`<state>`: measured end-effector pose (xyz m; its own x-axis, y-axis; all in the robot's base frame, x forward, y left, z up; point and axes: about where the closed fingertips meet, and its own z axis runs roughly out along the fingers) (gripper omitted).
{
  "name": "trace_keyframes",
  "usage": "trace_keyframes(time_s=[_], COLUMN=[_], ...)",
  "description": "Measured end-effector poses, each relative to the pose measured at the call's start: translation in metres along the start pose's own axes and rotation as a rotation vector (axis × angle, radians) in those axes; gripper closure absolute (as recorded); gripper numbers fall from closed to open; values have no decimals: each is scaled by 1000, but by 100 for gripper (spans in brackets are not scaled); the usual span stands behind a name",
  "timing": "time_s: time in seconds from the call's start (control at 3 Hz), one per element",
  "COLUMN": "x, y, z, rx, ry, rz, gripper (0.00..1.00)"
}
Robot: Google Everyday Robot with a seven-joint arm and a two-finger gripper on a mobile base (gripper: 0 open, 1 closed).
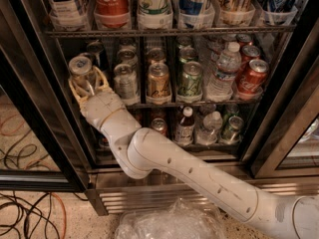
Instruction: Pick redbull can from middle shelf of fridge
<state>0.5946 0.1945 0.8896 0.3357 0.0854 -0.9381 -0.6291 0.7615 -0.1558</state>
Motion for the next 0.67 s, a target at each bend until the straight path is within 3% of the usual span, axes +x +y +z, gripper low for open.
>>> trace_keyframes(time_s=[0.67], x=[-1], y=[0], z=[-27], rx=[-154], ry=[74], rz=[-3], gripper=[100])
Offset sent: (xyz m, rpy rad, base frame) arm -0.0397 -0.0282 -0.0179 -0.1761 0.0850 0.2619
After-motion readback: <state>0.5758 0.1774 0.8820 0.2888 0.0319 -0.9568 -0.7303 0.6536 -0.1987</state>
